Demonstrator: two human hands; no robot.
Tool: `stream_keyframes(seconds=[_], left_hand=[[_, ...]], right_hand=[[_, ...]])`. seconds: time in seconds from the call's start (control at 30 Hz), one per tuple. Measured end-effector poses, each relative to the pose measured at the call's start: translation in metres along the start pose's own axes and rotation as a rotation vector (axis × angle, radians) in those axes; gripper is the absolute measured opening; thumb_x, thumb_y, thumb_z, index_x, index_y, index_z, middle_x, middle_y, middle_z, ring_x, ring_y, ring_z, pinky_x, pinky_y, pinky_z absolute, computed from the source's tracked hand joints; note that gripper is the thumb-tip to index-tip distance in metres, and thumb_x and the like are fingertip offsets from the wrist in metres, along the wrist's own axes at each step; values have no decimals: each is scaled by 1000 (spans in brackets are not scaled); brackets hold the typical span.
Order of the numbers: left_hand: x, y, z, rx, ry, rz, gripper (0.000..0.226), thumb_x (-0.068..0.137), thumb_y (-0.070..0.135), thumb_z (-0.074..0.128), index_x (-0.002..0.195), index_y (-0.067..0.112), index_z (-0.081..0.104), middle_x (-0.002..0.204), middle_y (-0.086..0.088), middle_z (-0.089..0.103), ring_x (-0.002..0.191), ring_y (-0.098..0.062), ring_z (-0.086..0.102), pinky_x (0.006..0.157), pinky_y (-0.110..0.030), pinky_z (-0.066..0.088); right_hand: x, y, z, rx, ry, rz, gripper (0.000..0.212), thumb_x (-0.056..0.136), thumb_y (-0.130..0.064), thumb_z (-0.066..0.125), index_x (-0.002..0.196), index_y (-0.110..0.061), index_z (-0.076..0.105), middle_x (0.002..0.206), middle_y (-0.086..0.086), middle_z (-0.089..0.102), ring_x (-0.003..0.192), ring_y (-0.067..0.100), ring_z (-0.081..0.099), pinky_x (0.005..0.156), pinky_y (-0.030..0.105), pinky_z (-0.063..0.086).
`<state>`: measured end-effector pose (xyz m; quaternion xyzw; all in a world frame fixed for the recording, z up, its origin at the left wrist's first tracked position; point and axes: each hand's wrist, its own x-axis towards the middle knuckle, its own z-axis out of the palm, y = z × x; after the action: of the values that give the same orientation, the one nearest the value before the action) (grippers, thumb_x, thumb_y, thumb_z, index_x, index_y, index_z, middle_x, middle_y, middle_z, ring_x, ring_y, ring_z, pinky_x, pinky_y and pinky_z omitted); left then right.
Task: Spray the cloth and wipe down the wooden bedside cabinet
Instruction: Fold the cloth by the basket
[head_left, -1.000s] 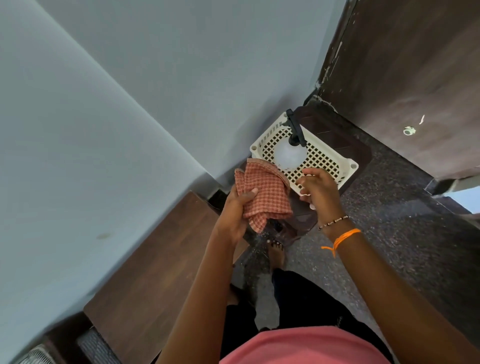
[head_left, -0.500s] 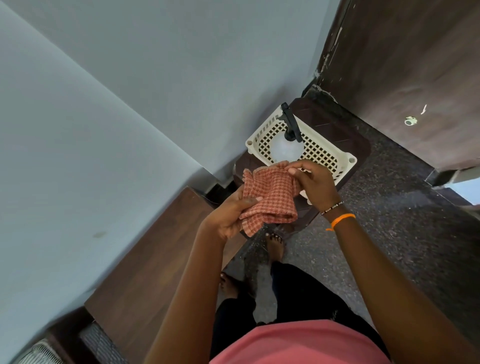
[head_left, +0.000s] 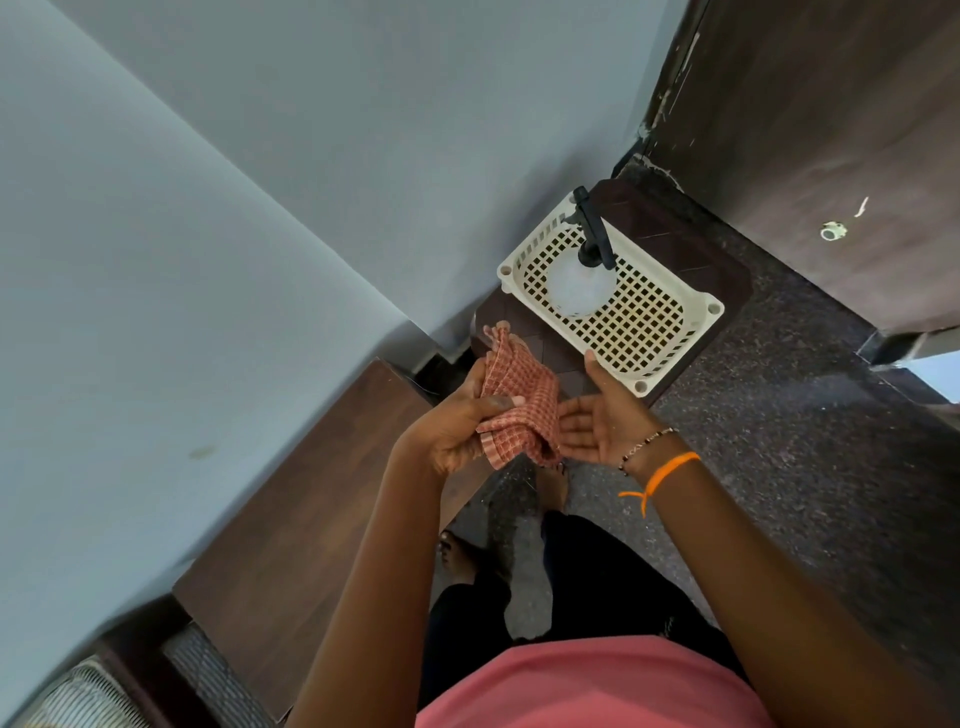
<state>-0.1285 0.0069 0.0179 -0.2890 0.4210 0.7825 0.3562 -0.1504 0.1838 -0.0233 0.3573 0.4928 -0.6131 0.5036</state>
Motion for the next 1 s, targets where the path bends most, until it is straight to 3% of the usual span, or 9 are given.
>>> stream_keyframes(seconds=[0.07,0.17,0.33,0.43,0.57,0.7,0.83,0.93,1.0], left_hand=[[0,-2,0,-6,-20,22,60,87,-10,47,138,19,31,112,-14,57,79,-19,70,60,-27,58],[-2,-4,0,-60,-64,40,68,75,-5,55,136,18,35,110,-15,59,79,-19,70,62,-28,59],[-5,-3,1,-18,-35,84,61,80,-5,57,131,22,39,104,-9,60,75,-17,69,62,-28,59],[-5,-8,-5,13,33,6,61,86,-10,49,137,18,31,98,-8,59,66,-15,69,57,-28,59],[-1,-26,-4,-14,130,-178,60,89,-6,48,141,11,24,94,-14,59,54,-15,67,51,-27,57],[8,-39,-3,-133,234,-129,70,91,0,50,147,17,13,123,-22,51,50,-14,65,47,-25,55],[10,-40,2,-73,203,-47,77,92,-6,44,147,33,7,142,-26,32,58,-16,63,49,-25,56],[8,-35,4,-16,165,-12,87,88,-13,44,147,38,4,148,-24,24,58,-16,67,50,-26,57],[8,-32,2,38,154,10,91,87,-12,47,146,40,2,150,-20,24,62,-15,68,53,-28,58]], right_hand=[[-1,4,-4,48,-64,8,64,87,-65,35,87,-4,56,89,13,61,82,23,59,69,35,53],[-3,4,1,135,-149,-33,50,90,-53,43,101,-7,58,88,9,63,76,20,64,58,29,58],[-6,-3,14,362,-319,-343,34,83,-17,49,116,-14,52,104,8,65,90,19,66,70,32,59],[-7,-8,12,294,-268,-501,44,89,4,39,121,-26,46,106,2,59,96,17,59,71,32,54],[3,-6,7,103,-60,-344,50,94,10,33,140,-10,30,124,15,48,122,35,45,84,37,45],[10,1,-2,170,-4,-186,41,94,-5,48,133,-1,38,116,19,57,95,29,59,70,38,55],[17,15,-11,254,-93,13,16,91,-18,55,82,-6,60,58,3,65,47,10,61,39,16,49],[22,20,-17,200,-146,-101,9,90,-7,50,98,-9,56,74,4,68,59,11,64,47,16,51],[23,19,-22,199,-180,-184,36,84,0,53,117,-12,46,98,8,63,77,19,64,55,23,55]])
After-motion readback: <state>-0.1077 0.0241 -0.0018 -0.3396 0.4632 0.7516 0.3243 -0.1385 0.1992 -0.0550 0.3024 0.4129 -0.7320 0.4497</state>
